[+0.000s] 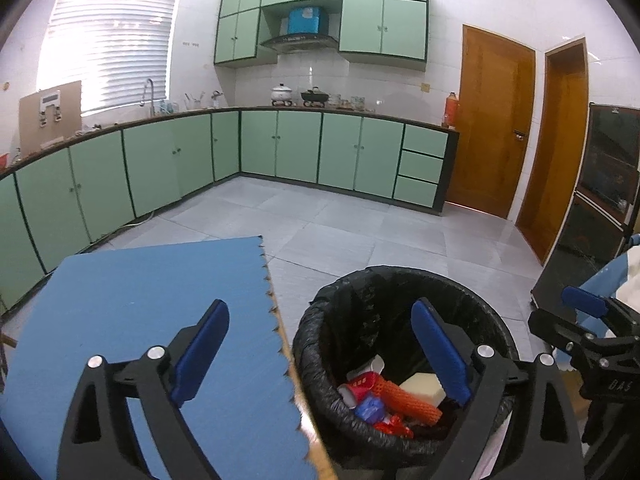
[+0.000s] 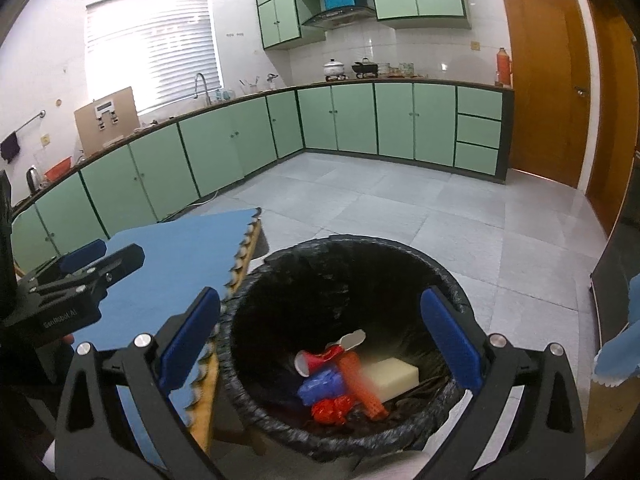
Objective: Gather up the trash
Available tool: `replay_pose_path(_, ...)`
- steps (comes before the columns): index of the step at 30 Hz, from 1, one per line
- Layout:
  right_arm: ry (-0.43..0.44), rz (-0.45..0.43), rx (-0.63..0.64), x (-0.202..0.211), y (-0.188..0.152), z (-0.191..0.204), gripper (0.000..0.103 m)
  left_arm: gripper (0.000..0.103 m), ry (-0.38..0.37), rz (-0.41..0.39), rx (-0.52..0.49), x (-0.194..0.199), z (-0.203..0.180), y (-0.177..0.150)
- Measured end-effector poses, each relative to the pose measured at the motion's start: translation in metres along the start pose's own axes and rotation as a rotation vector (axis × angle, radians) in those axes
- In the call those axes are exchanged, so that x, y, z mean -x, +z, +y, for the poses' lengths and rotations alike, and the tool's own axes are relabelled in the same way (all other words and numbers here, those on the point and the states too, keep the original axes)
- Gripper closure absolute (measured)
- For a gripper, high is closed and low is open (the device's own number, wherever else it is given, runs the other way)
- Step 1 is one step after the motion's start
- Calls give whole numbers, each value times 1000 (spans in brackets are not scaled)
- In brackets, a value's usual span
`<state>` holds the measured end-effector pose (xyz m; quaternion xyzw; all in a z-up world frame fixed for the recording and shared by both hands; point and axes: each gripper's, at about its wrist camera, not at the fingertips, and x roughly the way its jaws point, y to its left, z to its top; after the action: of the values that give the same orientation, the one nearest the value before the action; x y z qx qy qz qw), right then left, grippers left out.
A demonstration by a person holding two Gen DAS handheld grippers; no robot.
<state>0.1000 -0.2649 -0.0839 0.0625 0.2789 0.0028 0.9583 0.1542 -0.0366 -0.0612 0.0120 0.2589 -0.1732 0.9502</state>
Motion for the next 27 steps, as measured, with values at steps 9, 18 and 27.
replay_pose_path(9,17,-22,23,38,-3,21,5,9,39,-18,7,49,7,-8)
replay_pose_path(18,61,-52,70,61,-4,42,5,8,68,-53,22,94,15,-17)
replay_pose_path(27,84,-91,94,79,-1,54,5,8,91,-86,18,118,15,-19)
